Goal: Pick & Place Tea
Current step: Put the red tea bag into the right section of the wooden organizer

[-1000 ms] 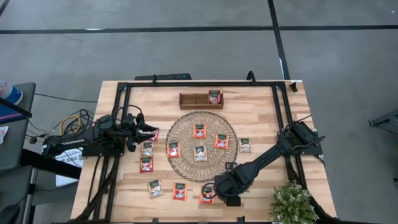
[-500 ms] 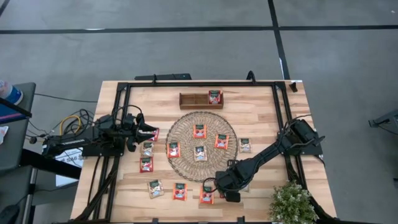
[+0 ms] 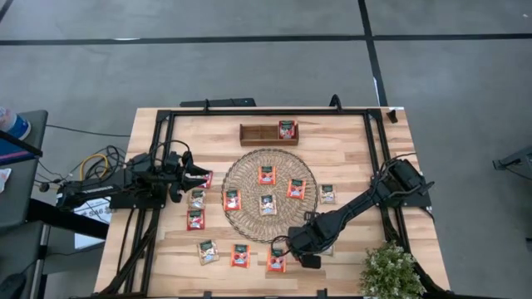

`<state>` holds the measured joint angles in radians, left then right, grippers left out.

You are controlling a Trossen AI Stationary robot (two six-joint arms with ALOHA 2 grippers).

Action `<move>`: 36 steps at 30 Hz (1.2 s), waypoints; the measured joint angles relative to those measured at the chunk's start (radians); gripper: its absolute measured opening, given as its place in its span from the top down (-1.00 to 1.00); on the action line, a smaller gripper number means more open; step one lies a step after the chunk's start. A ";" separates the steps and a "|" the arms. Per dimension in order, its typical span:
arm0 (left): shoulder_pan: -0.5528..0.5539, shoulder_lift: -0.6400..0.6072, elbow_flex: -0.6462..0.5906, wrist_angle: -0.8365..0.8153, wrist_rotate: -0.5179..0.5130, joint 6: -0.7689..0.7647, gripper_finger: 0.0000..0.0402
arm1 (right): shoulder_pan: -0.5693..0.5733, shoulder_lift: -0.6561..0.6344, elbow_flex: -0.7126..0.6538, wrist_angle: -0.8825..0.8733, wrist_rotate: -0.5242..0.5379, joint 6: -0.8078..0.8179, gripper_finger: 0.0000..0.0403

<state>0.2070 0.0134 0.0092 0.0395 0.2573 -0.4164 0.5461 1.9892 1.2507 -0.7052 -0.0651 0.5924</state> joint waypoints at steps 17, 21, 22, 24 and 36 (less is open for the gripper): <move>0.000 0.000 0.000 0.000 0.000 0.001 0.15 | 0.040 -0.042 0.198 -0.325 0.100 0.062 1.00; 0.000 0.000 0.000 0.000 0.000 0.001 0.15 | 0.057 -0.053 0.330 -0.456 0.209 0.057 1.00; 0.000 0.000 0.000 0.001 0.000 0.001 0.15 | 0.057 -0.053 0.364 -0.505 0.245 0.057 1.00; 0.000 0.000 0.000 0.000 0.000 0.001 0.15 | 0.057 -0.053 0.432 -0.606 0.330 0.055 1.00; 0.000 0.000 0.000 0.001 0.000 0.001 0.15 | -0.109 -0.076 0.600 -0.866 0.814 -0.136 1.00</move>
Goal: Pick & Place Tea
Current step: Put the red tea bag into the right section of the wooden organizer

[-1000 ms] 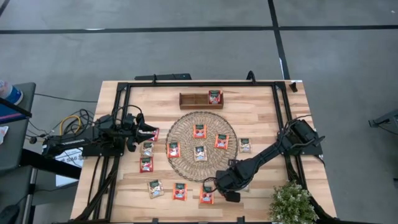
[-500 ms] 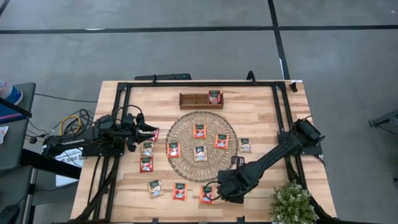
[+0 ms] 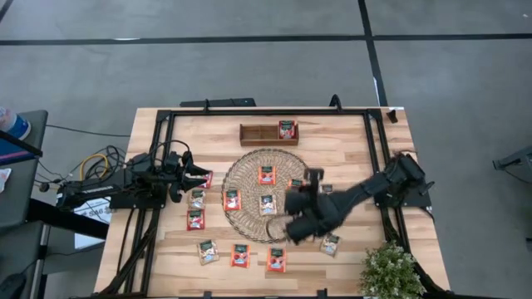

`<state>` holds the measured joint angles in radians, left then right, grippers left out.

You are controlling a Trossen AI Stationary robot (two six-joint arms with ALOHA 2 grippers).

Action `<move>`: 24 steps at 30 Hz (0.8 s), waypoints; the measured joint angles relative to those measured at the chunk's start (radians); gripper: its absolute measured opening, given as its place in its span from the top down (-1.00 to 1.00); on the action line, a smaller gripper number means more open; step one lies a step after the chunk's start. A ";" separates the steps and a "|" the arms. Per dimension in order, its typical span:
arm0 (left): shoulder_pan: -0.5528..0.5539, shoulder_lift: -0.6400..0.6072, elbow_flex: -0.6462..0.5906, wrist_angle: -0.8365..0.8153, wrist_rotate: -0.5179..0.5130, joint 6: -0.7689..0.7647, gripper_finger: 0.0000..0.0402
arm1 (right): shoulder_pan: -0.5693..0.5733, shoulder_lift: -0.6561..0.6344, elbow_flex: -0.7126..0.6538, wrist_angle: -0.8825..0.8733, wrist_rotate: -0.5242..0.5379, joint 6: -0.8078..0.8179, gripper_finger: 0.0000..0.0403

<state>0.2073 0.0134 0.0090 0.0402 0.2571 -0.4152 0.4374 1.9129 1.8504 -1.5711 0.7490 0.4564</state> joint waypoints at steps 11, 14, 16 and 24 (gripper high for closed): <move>0.000 0.000 0.000 0.000 0.000 0.006 0.15 | -0.350 -0.023 -0.001 0.061 0.196 -0.383 1.00; 0.000 0.000 0.000 0.000 0.000 0.007 0.15 | -0.429 -0.051 -0.001 0.148 0.192 -0.517 1.00; 0.000 0.000 0.000 -0.001 0.000 0.007 0.15 | -0.475 -0.071 0.000 0.240 0.160 -0.616 1.00; 0.000 0.000 0.000 -0.002 -0.004 0.038 0.15 | -0.634 -0.103 0.000 0.441 0.035 -0.880 1.00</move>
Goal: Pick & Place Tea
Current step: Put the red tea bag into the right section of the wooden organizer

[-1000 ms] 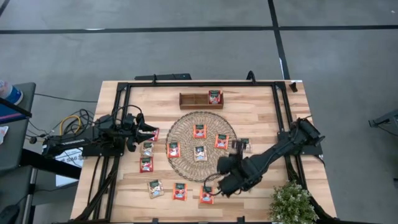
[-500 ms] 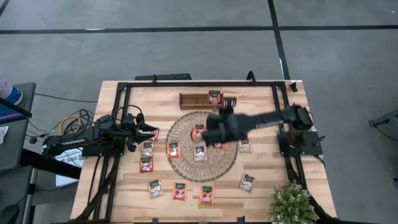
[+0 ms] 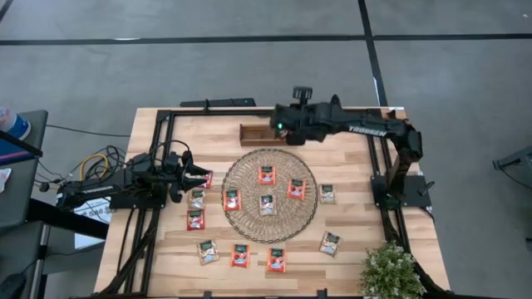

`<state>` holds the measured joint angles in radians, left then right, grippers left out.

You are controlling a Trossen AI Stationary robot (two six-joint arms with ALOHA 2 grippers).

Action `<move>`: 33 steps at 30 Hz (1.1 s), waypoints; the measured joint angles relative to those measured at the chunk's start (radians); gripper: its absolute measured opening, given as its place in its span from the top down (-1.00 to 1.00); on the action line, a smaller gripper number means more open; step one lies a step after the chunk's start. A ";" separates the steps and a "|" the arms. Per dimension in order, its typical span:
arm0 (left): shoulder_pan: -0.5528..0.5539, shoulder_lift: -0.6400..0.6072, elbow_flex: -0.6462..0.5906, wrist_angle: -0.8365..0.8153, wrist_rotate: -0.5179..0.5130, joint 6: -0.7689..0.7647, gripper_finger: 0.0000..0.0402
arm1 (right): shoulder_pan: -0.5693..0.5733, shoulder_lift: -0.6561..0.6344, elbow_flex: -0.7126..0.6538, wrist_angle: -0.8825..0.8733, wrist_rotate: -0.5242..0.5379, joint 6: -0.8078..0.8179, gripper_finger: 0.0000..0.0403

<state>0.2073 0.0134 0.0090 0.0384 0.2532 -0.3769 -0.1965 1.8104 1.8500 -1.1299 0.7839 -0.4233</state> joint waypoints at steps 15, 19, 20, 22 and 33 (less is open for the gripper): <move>0.000 0.000 0.000 -0.001 -0.026 0.014 0.15 | -0.098 0.012 -0.272 0.258 -0.118 -0.075 1.00; 0.000 0.000 0.000 -0.001 -0.030 0.013 0.15 | -0.083 0.012 -0.343 0.342 -0.132 -0.075 1.00; 0.000 0.000 0.000 -0.001 -0.030 0.013 0.15 | -0.079 0.012 -0.358 0.358 -0.135 -0.076 1.00; 0.000 0.000 0.000 0.000 -0.030 0.009 0.15 | -0.072 0.012 -0.389 0.403 -0.135 -0.085 1.00; 0.000 0.000 0.000 0.001 -0.031 0.002 0.15 | -0.091 0.012 -0.501 0.520 -0.164 -0.142 1.00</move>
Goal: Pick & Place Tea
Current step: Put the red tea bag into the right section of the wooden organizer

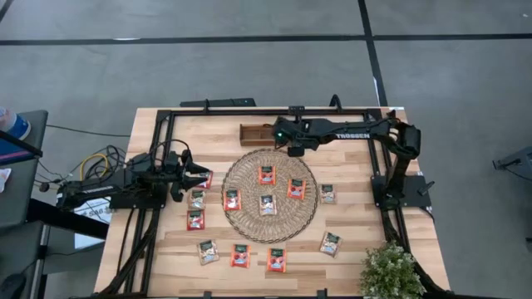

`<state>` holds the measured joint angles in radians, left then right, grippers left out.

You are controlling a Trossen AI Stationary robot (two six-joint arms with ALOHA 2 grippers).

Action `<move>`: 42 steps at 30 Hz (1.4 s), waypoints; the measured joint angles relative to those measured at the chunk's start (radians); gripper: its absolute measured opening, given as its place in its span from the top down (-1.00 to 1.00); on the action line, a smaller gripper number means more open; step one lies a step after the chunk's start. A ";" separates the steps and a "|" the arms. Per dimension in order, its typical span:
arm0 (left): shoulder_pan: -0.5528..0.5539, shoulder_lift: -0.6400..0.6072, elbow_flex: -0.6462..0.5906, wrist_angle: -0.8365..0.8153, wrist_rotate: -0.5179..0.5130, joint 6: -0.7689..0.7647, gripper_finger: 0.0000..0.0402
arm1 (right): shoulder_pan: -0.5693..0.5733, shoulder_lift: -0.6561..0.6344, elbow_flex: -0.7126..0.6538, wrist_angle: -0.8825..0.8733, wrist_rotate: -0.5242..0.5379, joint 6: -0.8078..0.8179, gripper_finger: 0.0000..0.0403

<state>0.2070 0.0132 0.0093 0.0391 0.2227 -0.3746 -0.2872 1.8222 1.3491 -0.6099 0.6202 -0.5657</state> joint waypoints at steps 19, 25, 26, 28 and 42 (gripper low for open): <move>0.000 0.000 0.000 0.001 -0.003 -0.004 0.15 | -0.020 0.088 0.000 0.048 -0.013 -0.067 1.00; 0.000 0.000 0.000 0.001 -0.008 -0.010 0.15 | -0.014 0.114 0.000 0.041 -0.015 -0.064 1.00; 0.000 0.000 0.000 0.001 -0.008 -0.010 0.15 | -0.014 0.114 0.000 0.040 -0.015 -0.064 1.00; 0.000 0.000 0.000 0.001 -0.008 -0.011 0.15 | -0.014 0.114 0.000 0.040 -0.011 -0.066 1.00; 0.000 0.000 0.000 0.001 -0.008 -0.011 0.15 | -0.014 0.100 0.065 0.009 0.033 -0.236 1.00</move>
<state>0.2070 0.0135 0.0090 0.0402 0.2150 -0.3859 -0.3016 1.9223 1.4145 -0.6011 0.6533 -0.8013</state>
